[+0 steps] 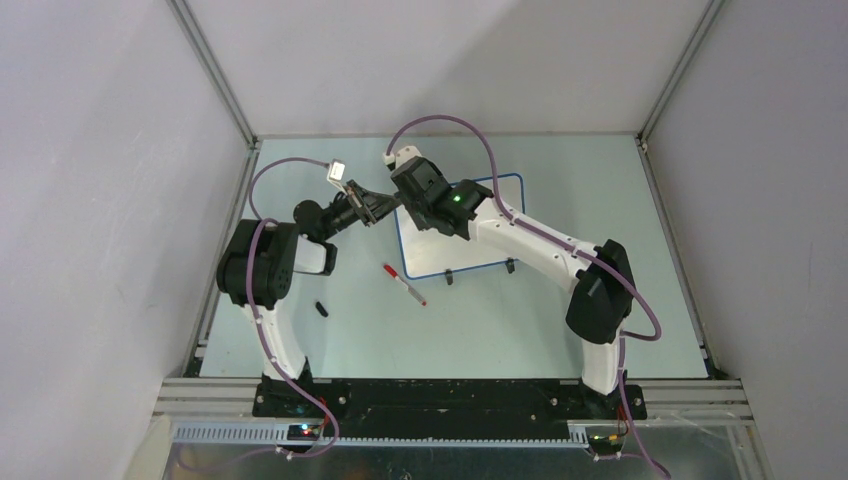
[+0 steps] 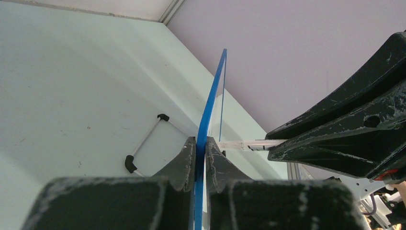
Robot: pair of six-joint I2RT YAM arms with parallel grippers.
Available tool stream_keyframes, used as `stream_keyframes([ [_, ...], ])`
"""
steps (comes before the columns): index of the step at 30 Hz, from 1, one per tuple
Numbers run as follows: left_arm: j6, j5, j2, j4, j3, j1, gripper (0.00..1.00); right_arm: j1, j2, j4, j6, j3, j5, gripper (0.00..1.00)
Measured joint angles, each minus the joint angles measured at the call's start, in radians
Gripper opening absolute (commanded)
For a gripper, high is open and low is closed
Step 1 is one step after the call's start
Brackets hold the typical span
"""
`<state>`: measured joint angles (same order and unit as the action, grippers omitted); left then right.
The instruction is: Write a sentence on the whiteboard
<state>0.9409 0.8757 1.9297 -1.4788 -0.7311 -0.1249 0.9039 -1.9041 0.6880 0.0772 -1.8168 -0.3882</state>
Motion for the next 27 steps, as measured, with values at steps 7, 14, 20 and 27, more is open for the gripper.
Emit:
stream_keyframes([
  [7, 0.0, -0.001, 0.0, 0.002, 0.0, 0.0, 0.05, -0.001, 0.0, 0.004, 0.001, 0.004, 0.0, 0.0],
  [14, 0.0, -0.001, 0.0, 0.003, 0.0, 0.0, 0.05, -0.003, 0.0, 0.005, 0.002, 0.004, -0.006, 0.0],
  [20, -0.001, -0.007, 0.0, 0.008, 0.0, 0.0, 0.05, -0.012, 0.0, 0.015, 0.01, 0.004, -0.015, 0.0],
  [27, -0.007, -0.008, 0.0, 0.011, 0.0, 0.0, 0.05, -0.017, 0.0, 0.019, 0.019, 0.004, -0.015, 0.0],
])
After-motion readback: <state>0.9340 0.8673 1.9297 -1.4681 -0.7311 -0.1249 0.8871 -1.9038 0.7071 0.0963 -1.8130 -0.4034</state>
